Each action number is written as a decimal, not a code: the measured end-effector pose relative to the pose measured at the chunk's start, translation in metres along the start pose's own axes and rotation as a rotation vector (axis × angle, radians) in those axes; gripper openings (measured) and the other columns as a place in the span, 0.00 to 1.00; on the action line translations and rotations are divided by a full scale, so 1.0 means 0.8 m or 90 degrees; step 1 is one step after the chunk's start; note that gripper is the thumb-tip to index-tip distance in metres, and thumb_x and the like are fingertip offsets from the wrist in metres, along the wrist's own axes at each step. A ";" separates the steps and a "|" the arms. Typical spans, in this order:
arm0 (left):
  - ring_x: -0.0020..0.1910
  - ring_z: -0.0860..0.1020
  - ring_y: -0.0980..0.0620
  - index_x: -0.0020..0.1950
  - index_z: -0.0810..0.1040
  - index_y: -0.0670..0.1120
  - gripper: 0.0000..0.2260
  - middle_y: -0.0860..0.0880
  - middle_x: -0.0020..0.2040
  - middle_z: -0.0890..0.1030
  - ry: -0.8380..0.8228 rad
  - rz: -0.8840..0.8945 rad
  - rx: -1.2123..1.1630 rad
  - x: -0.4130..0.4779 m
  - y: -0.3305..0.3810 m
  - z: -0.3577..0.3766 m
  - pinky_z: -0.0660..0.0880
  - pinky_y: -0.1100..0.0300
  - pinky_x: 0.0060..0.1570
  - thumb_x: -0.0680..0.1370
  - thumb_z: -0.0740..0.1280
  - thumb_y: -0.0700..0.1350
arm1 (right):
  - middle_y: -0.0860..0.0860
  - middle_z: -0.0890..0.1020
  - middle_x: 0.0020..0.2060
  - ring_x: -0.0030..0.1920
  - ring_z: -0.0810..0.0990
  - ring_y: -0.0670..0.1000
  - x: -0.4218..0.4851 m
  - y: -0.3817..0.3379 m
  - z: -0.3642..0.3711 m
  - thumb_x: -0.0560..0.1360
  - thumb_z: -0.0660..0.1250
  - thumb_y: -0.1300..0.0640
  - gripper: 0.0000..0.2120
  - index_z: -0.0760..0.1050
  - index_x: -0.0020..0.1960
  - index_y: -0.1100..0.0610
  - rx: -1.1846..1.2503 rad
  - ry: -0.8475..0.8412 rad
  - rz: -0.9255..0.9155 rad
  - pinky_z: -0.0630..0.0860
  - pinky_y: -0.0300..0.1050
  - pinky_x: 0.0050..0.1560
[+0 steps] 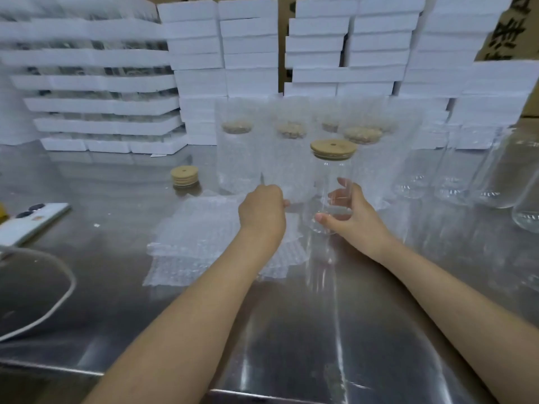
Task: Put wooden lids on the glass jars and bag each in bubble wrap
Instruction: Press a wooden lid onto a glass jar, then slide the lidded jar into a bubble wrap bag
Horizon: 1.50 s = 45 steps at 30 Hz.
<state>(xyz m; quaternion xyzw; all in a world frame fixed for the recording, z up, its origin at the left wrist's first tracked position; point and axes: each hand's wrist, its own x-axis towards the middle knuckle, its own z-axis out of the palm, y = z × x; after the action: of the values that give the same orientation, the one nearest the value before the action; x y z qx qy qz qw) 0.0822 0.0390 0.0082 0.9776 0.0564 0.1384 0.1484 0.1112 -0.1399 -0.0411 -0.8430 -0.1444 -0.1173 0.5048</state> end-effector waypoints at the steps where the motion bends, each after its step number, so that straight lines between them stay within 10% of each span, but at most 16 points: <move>1: 0.52 0.77 0.39 0.50 0.76 0.39 0.11 0.39 0.51 0.78 0.017 0.007 -0.035 -0.001 0.002 -0.003 0.65 0.56 0.39 0.81 0.63 0.48 | 0.47 0.73 0.59 0.59 0.75 0.45 0.000 0.000 0.000 0.69 0.76 0.48 0.42 0.56 0.76 0.50 0.006 0.004 -0.003 0.71 0.27 0.49; 9: 0.46 0.77 0.38 0.46 0.72 0.39 0.05 0.38 0.47 0.78 0.092 0.098 -0.174 -0.005 0.004 0.000 0.67 0.53 0.37 0.81 0.61 0.40 | 0.49 0.71 0.60 0.61 0.76 0.53 -0.007 -0.009 0.000 0.59 0.71 0.37 0.55 0.45 0.78 0.43 0.049 -0.024 -0.024 0.76 0.60 0.61; 20: 0.38 0.77 0.42 0.43 0.70 0.42 0.12 0.45 0.36 0.76 0.195 0.180 -0.294 -0.006 0.006 -0.005 0.72 0.49 0.38 0.83 0.59 0.47 | 0.48 0.68 0.65 0.66 0.70 0.47 -0.009 -0.011 0.004 0.64 0.73 0.41 0.52 0.48 0.78 0.51 0.060 0.024 -0.070 0.69 0.49 0.69; 25: 0.38 0.77 0.49 0.43 0.75 0.41 0.06 0.47 0.37 0.78 0.175 0.142 -0.448 0.003 0.005 0.003 0.74 0.58 0.42 0.79 0.65 0.41 | 0.47 0.70 0.56 0.52 0.74 0.47 -0.020 -0.043 -0.007 0.74 0.69 0.58 0.21 0.64 0.63 0.53 0.023 0.389 -0.373 0.74 0.46 0.51; 28: 0.36 0.76 0.54 0.41 0.74 0.46 0.05 0.51 0.36 0.78 0.221 0.108 -0.528 0.003 0.007 0.002 0.70 0.70 0.35 0.77 0.67 0.41 | 0.35 0.78 0.38 0.37 0.77 0.38 -0.035 -0.062 0.001 0.75 0.64 0.48 0.08 0.70 0.51 0.49 0.031 0.297 -0.370 0.71 0.33 0.37; 32: 0.31 0.74 0.58 0.37 0.71 0.50 0.10 0.55 0.32 0.75 0.294 0.166 -0.597 -0.003 0.012 -0.004 0.73 0.64 0.33 0.75 0.69 0.41 | 0.43 0.80 0.32 0.35 0.81 0.40 -0.047 -0.067 0.029 0.66 0.67 0.33 0.21 0.69 0.53 0.43 -0.012 0.079 -0.144 0.76 0.33 0.37; 35: 0.32 0.73 0.59 0.38 0.73 0.47 0.08 0.56 0.32 0.75 0.313 0.286 -0.592 -0.002 0.006 -0.013 0.69 0.67 0.35 0.75 0.69 0.42 | 0.43 0.79 0.31 0.34 0.79 0.40 -0.047 -0.069 0.032 0.72 0.68 0.46 0.05 0.73 0.44 0.45 -0.013 0.089 -0.230 0.73 0.31 0.35; 41: 0.65 0.68 0.62 0.62 0.67 0.55 0.25 0.57 0.63 0.70 0.192 0.261 -0.625 0.018 -0.025 -0.021 0.64 0.62 0.67 0.72 0.59 0.69 | 0.42 0.79 0.34 0.34 0.77 0.42 -0.051 -0.080 0.014 0.74 0.70 0.61 0.16 0.64 0.39 0.47 0.118 0.064 -0.308 0.68 0.31 0.36; 45: 0.50 0.77 0.63 0.52 0.76 0.55 0.20 0.62 0.49 0.79 0.037 0.275 -0.674 0.026 -0.046 -0.029 0.71 0.65 0.52 0.69 0.67 0.67 | 0.49 0.82 0.39 0.43 0.84 0.51 -0.052 -0.090 0.012 0.76 0.68 0.62 0.12 0.67 0.42 0.50 0.281 0.131 -0.285 0.77 0.39 0.37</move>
<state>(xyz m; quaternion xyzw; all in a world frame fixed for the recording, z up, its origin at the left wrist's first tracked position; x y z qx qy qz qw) 0.0929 0.0836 0.0232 0.7549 -0.2176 0.2014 0.5849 0.0470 -0.1045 -0.0012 -0.6445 -0.2962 -0.2755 0.6489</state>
